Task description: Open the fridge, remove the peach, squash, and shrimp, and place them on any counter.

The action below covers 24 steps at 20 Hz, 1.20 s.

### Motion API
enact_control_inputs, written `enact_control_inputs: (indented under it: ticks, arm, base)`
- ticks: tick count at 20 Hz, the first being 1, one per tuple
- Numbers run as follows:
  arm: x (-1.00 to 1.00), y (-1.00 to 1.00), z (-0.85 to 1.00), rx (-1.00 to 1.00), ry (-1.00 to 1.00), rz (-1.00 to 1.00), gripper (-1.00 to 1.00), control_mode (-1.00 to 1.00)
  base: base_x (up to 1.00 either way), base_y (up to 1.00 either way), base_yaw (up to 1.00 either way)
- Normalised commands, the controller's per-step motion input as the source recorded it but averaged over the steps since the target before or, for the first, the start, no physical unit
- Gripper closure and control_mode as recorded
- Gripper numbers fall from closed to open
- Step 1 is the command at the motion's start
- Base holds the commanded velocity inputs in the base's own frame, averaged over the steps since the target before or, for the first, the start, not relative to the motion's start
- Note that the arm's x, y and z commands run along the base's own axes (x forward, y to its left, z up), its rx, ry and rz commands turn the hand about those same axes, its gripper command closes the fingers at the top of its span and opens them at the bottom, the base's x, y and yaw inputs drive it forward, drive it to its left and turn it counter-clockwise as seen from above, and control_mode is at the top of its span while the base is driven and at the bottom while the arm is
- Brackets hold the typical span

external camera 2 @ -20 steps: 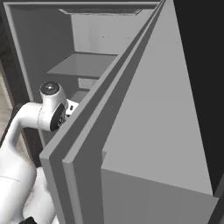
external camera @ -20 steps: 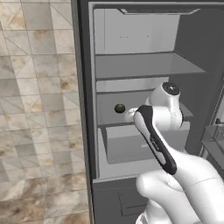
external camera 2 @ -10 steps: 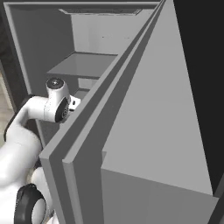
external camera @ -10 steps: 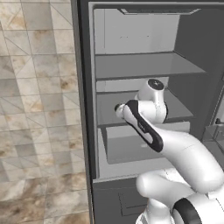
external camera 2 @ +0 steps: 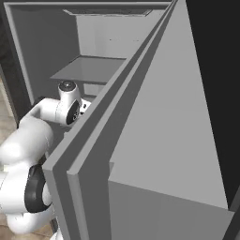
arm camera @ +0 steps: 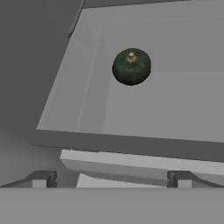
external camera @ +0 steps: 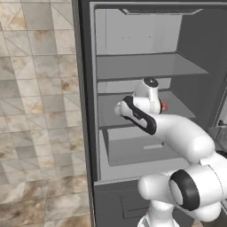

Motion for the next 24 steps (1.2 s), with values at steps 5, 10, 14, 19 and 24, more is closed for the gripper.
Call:
enact_control_inputs:
  ticks: [5,10,14,19,24]
  arm:
    - [0.31,0.00,-0.38,0.00,0.00,0.00,-1.00,-1.00]
    - [0.41,0.00,-0.16,0.00,0.00,0.00,-1.00,-1.00]
    - [0.39,0.00,-0.06,0.00,0.00,0.00,-1.00,-1.00]
    - [0.37,0.00,-0.20,0.00,0.00,0.00,-1.00,-1.00]
    - [0.38,0.00,-0.19,0.00,0.00,0.00,-1.00,-1.00]
  base:
    - [0.00,0.00,0.00]
    - [0.00,0.00,0.00]
    - [0.00,0.00,0.00]
    - [0.00,0.00,0.00]
    - [0.00,0.00,0.00]
